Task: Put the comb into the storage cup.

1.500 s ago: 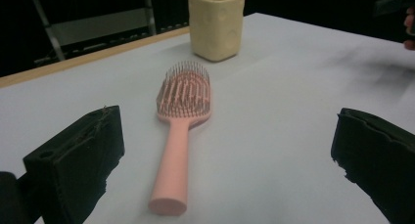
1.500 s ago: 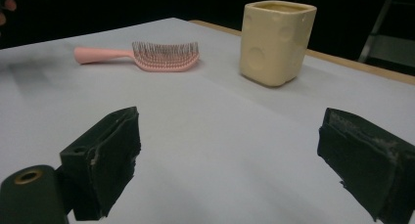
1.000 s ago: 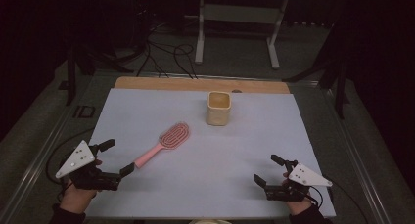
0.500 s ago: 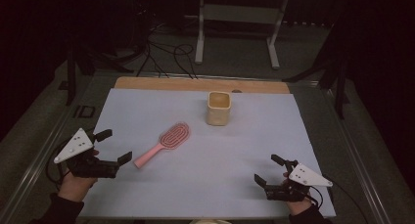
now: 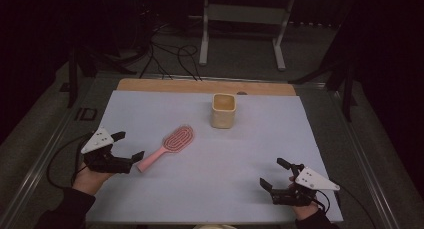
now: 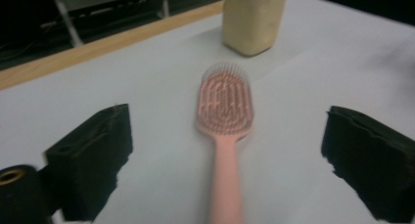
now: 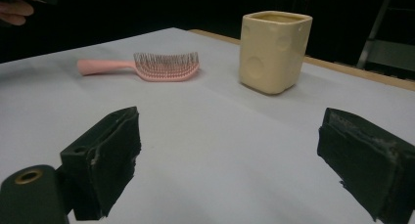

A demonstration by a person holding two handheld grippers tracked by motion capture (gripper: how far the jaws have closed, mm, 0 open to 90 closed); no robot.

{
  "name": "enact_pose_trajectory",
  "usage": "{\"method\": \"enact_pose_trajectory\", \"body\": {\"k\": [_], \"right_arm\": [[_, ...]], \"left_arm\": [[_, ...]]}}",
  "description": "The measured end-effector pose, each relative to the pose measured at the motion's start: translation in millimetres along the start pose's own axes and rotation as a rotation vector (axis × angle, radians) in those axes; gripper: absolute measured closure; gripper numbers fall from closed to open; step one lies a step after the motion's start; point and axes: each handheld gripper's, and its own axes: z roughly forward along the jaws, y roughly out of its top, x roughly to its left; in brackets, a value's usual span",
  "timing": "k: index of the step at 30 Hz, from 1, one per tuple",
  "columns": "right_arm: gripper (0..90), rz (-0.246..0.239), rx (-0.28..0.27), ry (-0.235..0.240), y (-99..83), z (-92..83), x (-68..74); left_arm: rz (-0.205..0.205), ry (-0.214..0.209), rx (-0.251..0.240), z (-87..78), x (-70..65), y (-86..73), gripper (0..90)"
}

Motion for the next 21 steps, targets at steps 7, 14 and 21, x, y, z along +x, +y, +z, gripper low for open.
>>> {"method": "enact_pose_trajectory", "body": {"k": [7, 14, 21], "right_arm": [[8.6, 0.004, 0.001, 0.005, -0.2, 0.4, 0.2], [8.6, 0.009, 0.005, 0.005, -0.6, 0.5, 0.1], [8.6, 0.006, 0.008, 0.011, -1.0, 1.1, 0.1]], "left_arm": [[0.001, 0.028, 0.062, 14.4, 4.5, -8.2, 20.2], [-0.022, 0.019, 0.136, 27.5, 8.0, -16.8, 32.2], [-0.048, 0.032, 0.183, 35.5, 11.8, -22.8, 52.8]]}}
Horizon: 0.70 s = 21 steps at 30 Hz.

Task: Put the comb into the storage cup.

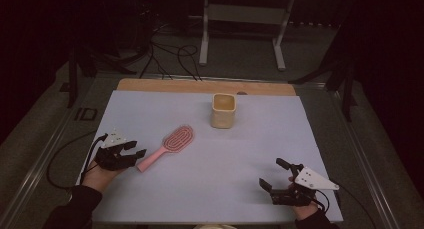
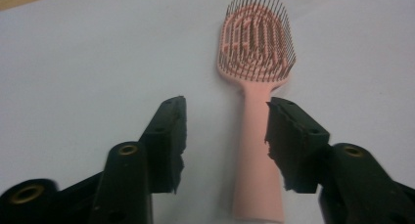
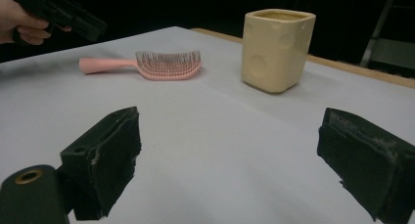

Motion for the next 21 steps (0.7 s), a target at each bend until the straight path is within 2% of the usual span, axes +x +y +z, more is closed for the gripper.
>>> {"method": "enact_pose_trajectory", "body": {"k": [6, 16, 18, 19, 21], "right_arm": [[8.6, -0.004, 0.001, 0.001, 0.0, 0.2, 0.3], [8.6, -0.004, 0.000, 0.000, 0.1, 0.1, 0.1], [8.6, -0.004, 0.000, 0.000, 0.1, 0.1, 0.1], [8.6, -0.003, 0.001, 0.000, 0.2, -0.1, 0.4], [8.7, -0.003, 0.000, 0.000, 0.1, 0.1, 0.0]], "left_arm": [[-0.007, 0.000, 0.049, 7.1, 2.5, -3.0, 65.2], [-0.020, 0.000, 0.095, 15.5, 6.4, -8.3, 87.9], [-0.021, -0.001, 0.103, 15.9, 6.5, -8.7, 89.7], [0.003, -0.004, 0.143, 18.1, 5.3, -9.4, 90.0], [0.011, -0.009, 0.158, 19.3, 4.3, -10.3, 90.0]]}}
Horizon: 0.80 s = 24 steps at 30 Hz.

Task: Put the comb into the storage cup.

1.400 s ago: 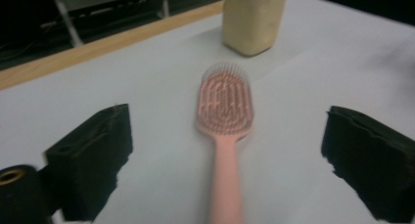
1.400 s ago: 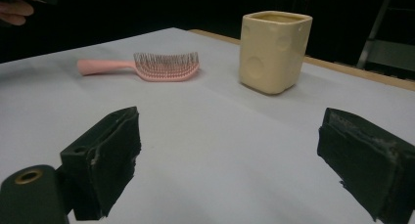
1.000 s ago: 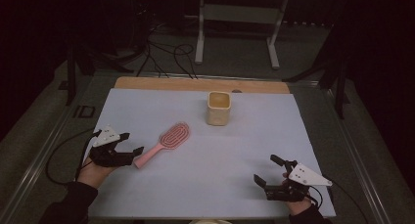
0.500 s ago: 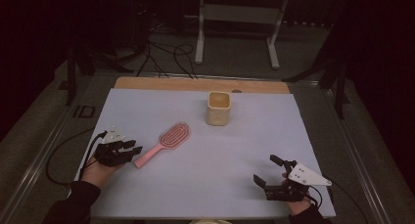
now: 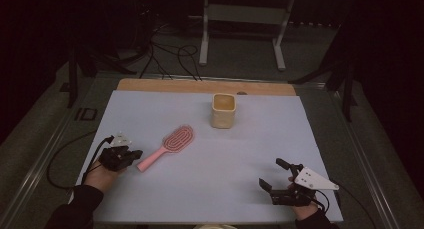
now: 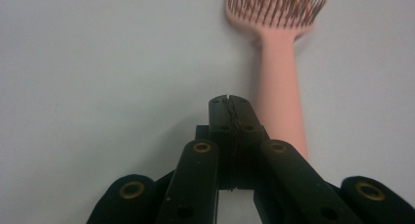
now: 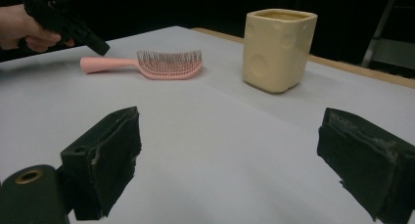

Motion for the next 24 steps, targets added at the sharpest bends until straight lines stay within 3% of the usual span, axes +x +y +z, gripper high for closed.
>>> {"method": "enact_pose_trajectory", "body": {"k": [5, 24], "right_arm": [[8.7, -0.001, 0.003, 0.003, 0.2, -0.3, 0.5], [8.7, 0.001, 0.004, 0.002, 0.1, -0.2, 0.3]], "left_arm": [[0.028, -0.001, 0.054, 3.2, -2.8, -0.8, 90.0], [0.060, -0.044, 0.103, 2.1, -24.1, -2.7, 90.0]]}}
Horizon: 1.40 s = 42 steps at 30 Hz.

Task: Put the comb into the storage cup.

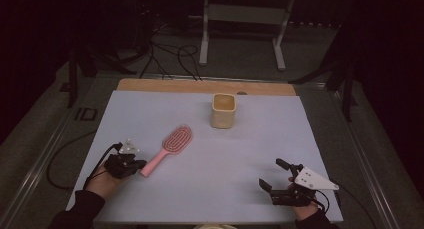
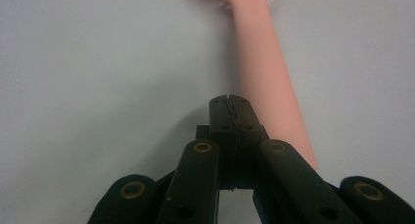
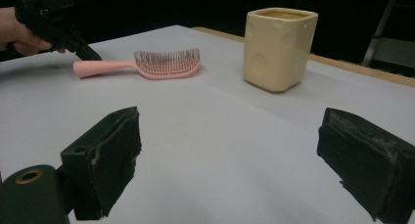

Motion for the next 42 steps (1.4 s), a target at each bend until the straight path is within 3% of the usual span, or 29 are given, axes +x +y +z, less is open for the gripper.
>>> {"method": "enact_pose_trajectory", "body": {"k": [10, 19, 25, 29, 35, 42], "right_arm": [[8.7, 0.007, -0.001, 0.001, 0.0, -0.1, -0.1], [8.7, 0.006, 0.002, 0.000, -0.1, 0.0, -0.2], [8.7, 0.000, 0.002, 0.000, -0.3, 0.4, 0.0], [8.7, 0.008, 0.005, 0.000, -0.6, 0.5, -0.1], [8.7, 0.005, 0.010, -0.004, -0.8, 0.7, -0.3], [8.6, 0.002, 0.010, -0.004, -1.0, 1.0, -0.7]], "left_arm": [[-0.003, -0.024, 0.013, -0.1, -14.4, 0.1, 90.0], [-0.005, -0.048, 0.023, -0.7, -19.1, -0.1, 90.0], [0.017, -0.058, 0.033, -1.4, -24.1, 0.7, 90.0], [0.001, -0.045, 0.041, -2.1, -23.2, 1.5, 90.0], [-0.077, -0.014, 0.058, -8.1, -18.8, 7.2, 89.7], [-0.090, -0.009, 0.079, -12.6, -23.0, 14.7, 75.2]]}}
